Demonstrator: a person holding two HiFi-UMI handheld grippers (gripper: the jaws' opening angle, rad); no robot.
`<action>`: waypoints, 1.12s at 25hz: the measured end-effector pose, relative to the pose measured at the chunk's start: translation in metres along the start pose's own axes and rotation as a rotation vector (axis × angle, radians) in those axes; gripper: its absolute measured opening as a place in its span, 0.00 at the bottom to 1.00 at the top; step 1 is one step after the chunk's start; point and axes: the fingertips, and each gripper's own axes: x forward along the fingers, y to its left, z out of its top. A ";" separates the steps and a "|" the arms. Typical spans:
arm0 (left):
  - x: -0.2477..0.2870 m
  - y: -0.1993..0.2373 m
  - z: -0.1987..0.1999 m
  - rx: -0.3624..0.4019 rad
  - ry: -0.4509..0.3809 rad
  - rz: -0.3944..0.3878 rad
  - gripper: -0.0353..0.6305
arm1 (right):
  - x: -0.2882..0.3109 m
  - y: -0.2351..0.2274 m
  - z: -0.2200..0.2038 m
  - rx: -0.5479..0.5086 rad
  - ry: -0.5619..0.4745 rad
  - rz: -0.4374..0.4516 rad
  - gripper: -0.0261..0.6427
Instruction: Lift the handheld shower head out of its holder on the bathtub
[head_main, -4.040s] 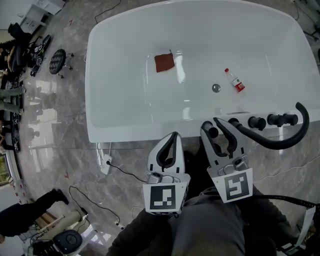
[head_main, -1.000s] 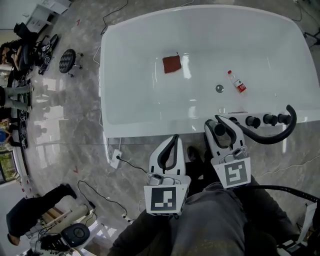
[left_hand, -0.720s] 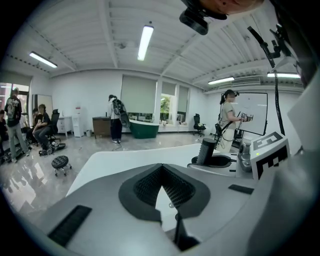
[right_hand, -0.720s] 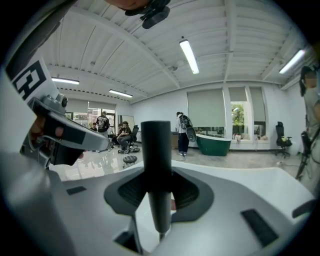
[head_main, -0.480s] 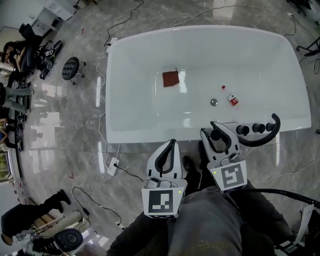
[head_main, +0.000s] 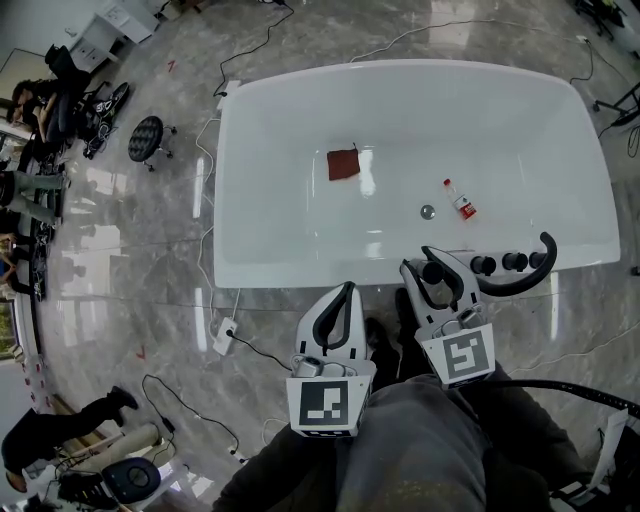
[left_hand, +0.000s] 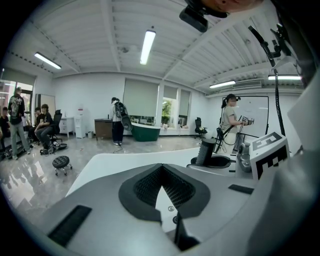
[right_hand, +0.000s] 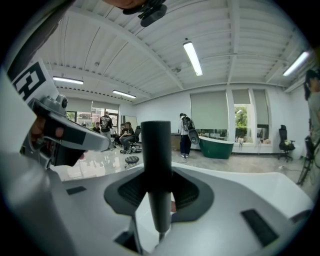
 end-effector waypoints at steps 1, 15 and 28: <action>-0.001 -0.001 0.000 0.000 -0.001 0.001 0.06 | -0.001 0.000 0.001 -0.002 -0.003 0.001 0.24; -0.021 -0.007 0.005 0.004 -0.038 0.002 0.06 | -0.024 0.015 0.028 -0.042 -0.071 0.011 0.24; -0.039 -0.020 0.013 0.019 -0.085 -0.010 0.06 | -0.053 0.024 0.054 -0.068 -0.136 0.002 0.24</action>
